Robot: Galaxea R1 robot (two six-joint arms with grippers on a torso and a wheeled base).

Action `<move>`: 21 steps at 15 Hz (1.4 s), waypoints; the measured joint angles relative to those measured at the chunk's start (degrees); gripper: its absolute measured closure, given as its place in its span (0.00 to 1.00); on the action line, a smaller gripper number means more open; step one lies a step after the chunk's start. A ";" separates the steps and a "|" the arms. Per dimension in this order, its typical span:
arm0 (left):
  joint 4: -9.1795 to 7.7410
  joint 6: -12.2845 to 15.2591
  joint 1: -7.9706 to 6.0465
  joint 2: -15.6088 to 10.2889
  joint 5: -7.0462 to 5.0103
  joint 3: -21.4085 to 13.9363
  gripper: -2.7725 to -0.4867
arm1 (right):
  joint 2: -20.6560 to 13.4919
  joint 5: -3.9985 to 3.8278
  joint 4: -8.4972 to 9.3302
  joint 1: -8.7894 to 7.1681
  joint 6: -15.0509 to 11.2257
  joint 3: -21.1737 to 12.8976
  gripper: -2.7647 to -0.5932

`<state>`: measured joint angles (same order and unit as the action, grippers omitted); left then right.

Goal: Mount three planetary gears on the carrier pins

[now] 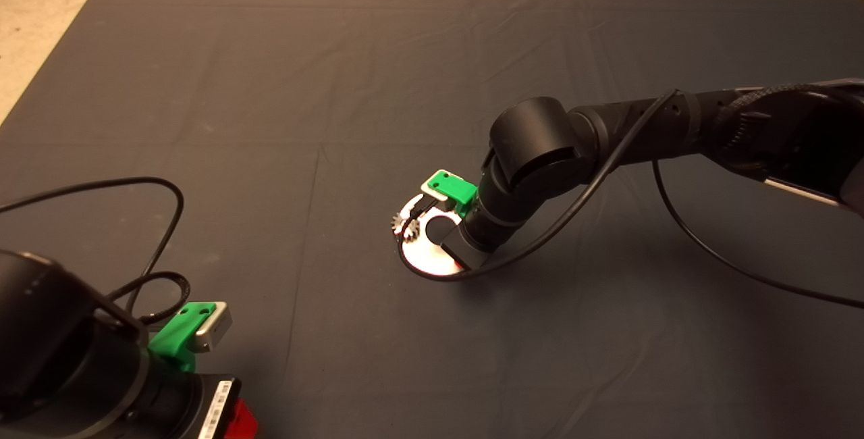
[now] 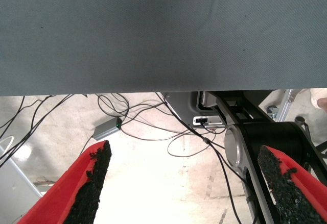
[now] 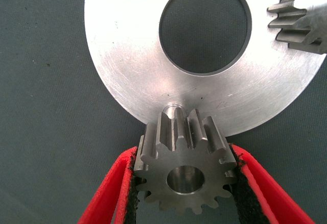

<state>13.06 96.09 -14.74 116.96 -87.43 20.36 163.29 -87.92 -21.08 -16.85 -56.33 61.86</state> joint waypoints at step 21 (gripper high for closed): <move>0.09 0.00 0.55 -0.01 0.00 0.00 0.32 | 0.07 0.07 -0.22 0.67 0.30 0.52 0.77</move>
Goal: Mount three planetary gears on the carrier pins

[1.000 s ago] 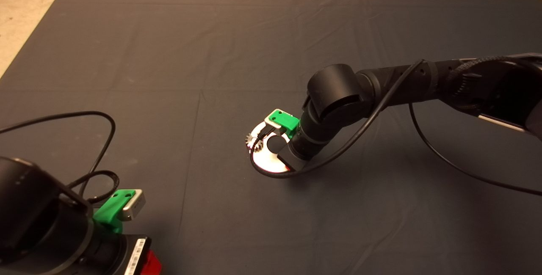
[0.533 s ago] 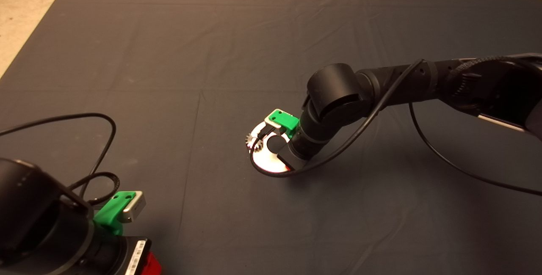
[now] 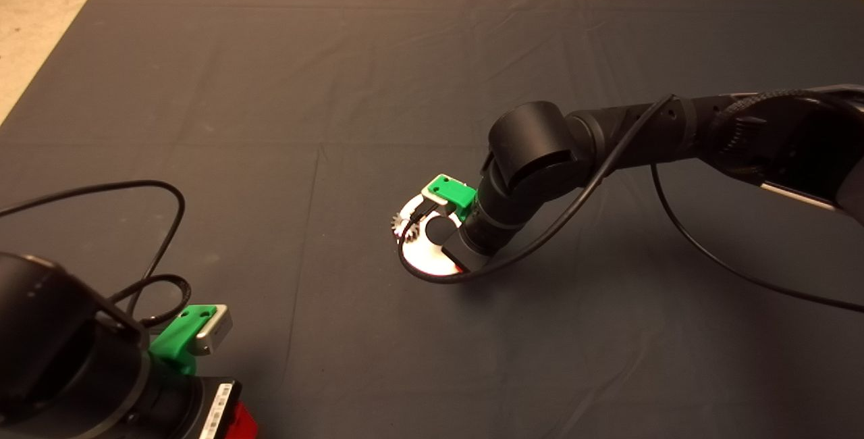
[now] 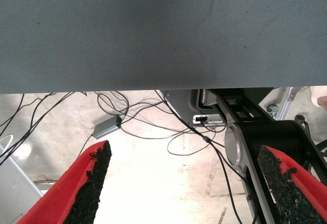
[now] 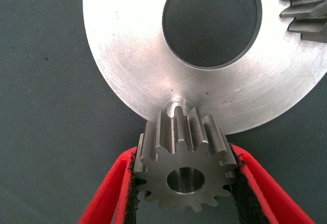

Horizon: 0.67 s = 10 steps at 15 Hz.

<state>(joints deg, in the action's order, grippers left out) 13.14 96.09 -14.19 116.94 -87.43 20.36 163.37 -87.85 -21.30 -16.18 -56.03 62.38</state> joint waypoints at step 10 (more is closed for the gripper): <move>0.26 0.00 1.35 0.01 0.01 0.00 0.32 | 0.00 -0.02 -0.12 -1.10 -0.41 0.05 0.78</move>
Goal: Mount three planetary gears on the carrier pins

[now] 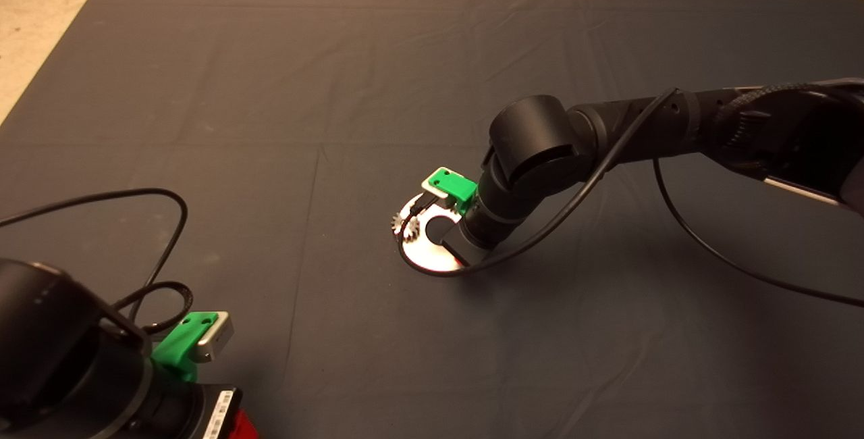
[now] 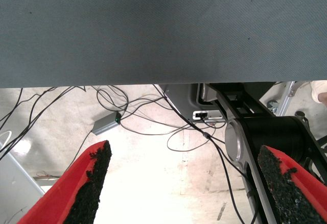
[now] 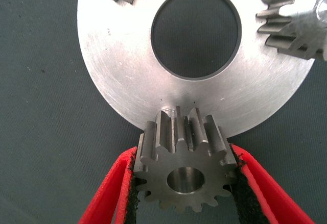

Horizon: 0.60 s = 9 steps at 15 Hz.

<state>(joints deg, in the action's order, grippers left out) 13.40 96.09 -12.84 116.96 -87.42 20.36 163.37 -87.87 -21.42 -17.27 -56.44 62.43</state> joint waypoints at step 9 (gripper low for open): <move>0.11 0.00 0.00 0.00 0.02 0.00 0.32 | 1.57 0.09 0.00 -0.04 -0.20 -0.59 0.78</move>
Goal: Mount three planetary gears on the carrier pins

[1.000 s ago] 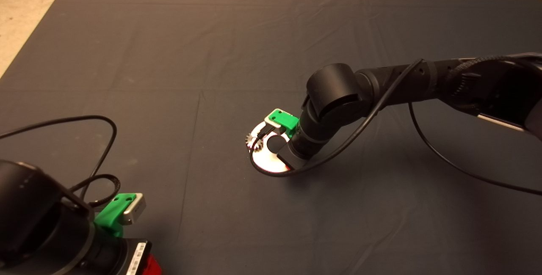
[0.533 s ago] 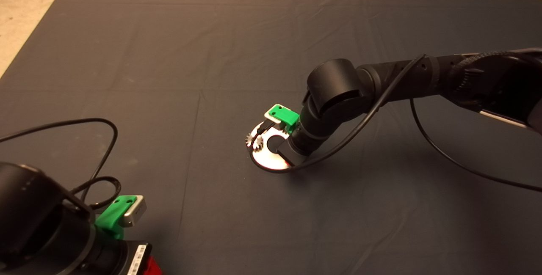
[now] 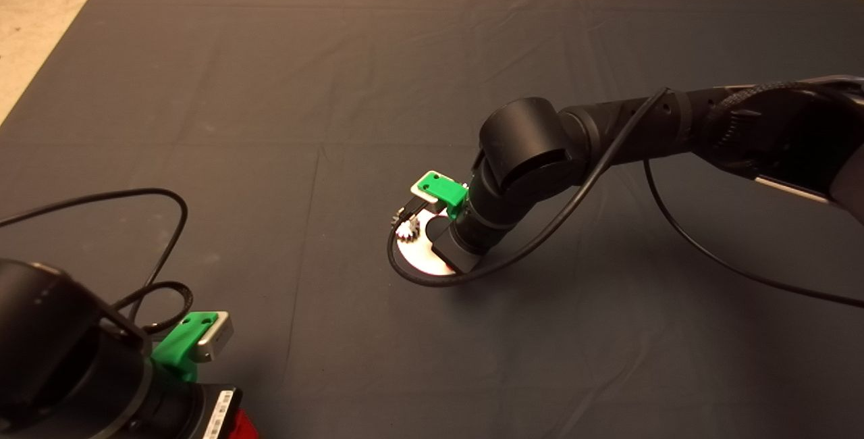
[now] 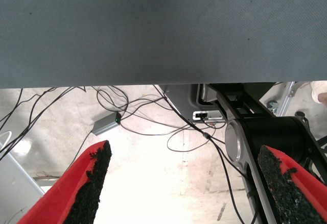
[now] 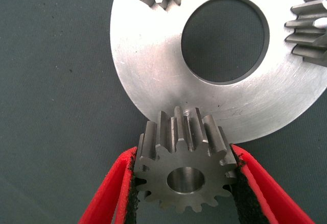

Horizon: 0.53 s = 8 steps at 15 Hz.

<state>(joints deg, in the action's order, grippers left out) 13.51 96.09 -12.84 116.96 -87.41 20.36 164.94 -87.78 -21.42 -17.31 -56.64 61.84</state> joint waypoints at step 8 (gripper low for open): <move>0.00 0.00 -0.01 0.00 -0.02 0.00 0.32 | -0.02 -0.09 -0.05 0.00 -0.02 -0.07 0.78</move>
<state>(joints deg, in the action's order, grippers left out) 13.51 96.09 -12.85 116.96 -87.43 20.36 164.91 -87.87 -21.47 -17.31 -56.66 61.77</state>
